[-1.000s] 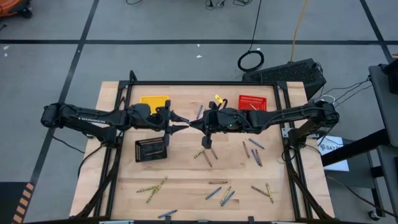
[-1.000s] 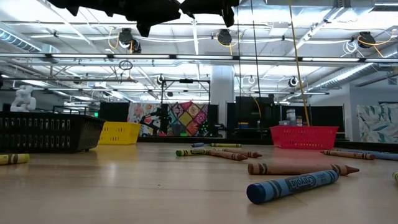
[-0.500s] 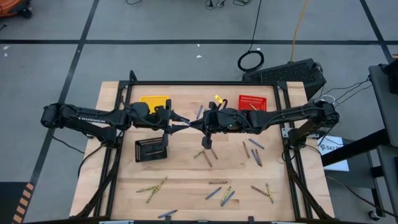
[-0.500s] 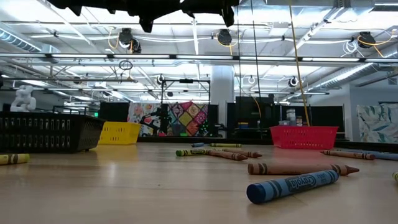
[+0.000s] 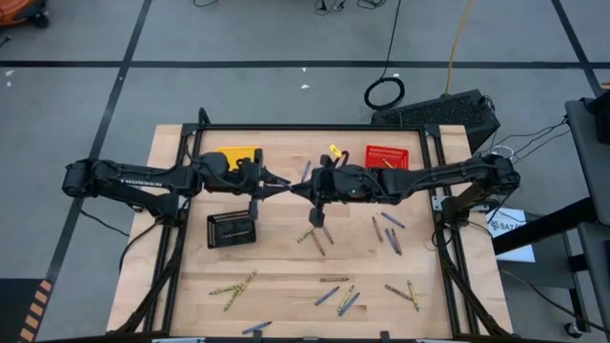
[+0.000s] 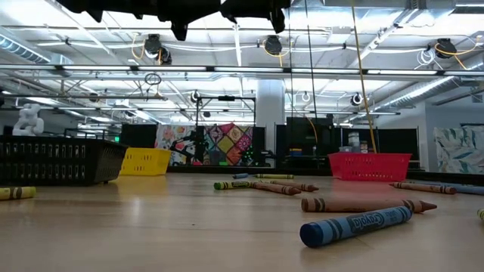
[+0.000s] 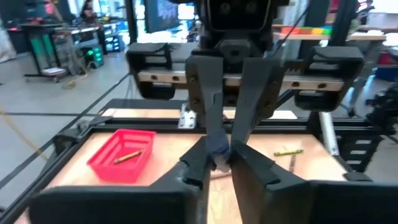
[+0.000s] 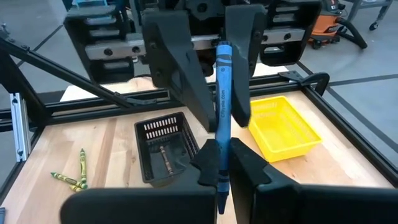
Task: Sort crayons
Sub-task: Put the blue crayon into the yellow bin
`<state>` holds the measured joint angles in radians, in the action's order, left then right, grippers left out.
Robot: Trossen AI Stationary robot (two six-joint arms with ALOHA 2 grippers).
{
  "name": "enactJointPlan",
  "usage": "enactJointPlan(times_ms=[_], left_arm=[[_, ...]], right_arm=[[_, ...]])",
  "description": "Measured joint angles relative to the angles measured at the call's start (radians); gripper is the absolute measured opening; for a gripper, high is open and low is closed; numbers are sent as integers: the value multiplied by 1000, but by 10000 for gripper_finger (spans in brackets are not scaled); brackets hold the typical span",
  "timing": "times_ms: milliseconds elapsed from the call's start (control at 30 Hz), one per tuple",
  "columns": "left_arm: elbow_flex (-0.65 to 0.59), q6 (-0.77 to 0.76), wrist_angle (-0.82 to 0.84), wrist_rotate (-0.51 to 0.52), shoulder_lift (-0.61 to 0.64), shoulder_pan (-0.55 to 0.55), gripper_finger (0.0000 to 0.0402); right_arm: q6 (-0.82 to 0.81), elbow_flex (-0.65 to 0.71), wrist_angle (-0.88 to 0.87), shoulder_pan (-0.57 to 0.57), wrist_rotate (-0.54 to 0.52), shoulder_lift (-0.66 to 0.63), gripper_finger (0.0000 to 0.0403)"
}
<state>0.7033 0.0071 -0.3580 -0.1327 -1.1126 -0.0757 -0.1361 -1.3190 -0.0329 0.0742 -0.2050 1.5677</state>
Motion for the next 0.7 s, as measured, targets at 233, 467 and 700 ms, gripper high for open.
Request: enactJointPlan(times_ms=[233,467,700], left_arm=[[0,-1,-5,-37,0,-3,11],[0,-1,0,-41,0,-3,13],[0,1,7,-42,0,-3,13]], right_arm=[[2,0,0,0,4,-1,0],[1,0,-1,0,3,-1,1],[-17,0,-2,0,-1,-1,40]])
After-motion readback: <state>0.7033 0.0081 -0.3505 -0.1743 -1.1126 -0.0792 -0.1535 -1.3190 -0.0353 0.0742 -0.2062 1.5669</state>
